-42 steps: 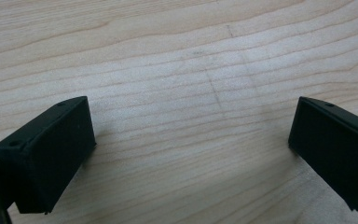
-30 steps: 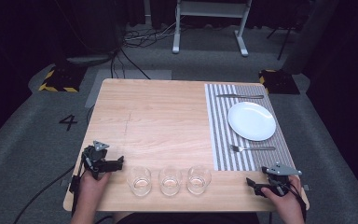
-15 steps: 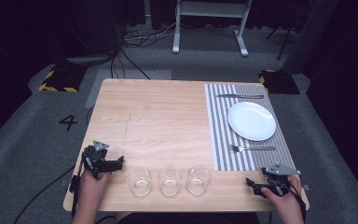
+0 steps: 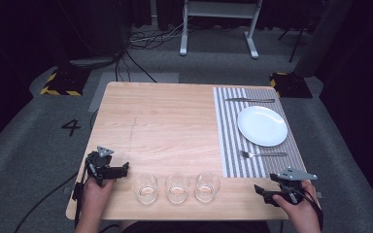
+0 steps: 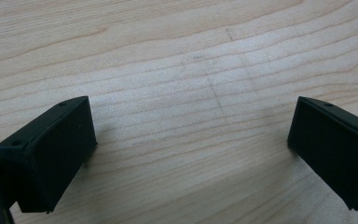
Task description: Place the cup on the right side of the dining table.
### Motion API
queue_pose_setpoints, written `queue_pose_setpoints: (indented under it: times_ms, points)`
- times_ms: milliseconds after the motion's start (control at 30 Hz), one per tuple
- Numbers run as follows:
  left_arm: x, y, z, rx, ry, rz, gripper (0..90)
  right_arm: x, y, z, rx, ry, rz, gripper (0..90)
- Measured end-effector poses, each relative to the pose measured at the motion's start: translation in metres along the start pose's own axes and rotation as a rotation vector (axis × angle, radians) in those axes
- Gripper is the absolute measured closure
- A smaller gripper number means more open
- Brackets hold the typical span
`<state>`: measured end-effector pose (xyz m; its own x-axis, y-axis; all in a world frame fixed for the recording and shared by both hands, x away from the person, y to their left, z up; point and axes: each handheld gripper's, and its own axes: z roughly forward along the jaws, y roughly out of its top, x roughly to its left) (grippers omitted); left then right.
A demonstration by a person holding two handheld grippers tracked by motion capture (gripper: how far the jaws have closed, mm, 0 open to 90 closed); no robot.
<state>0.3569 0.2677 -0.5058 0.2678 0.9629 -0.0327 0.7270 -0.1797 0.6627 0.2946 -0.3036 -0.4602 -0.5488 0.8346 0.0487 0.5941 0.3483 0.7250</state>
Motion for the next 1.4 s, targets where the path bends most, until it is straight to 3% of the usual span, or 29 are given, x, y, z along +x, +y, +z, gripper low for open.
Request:
queue_pose_setpoints:
  times_ms: [433, 667, 1400]
  points:
    - [0.0, 0.0, 0.0, 0.0, 0.0, 0.0, 1.1, 0.018, 0.019, -0.015, -0.021, 0.029, -0.04, 22.7]
    - [0.0, 0.0, 0.0, 0.0, 0.0, -0.001, 1.1, 0.022, 0.027, -0.016, -0.043, 0.038, -0.015, 23.3]
    - [0.0, 0.0, 0.0, 0.0, 0.0, 0.0, 1.1, 0.065, 0.066, -0.009, -0.078, 0.105, -0.108, 22.9]
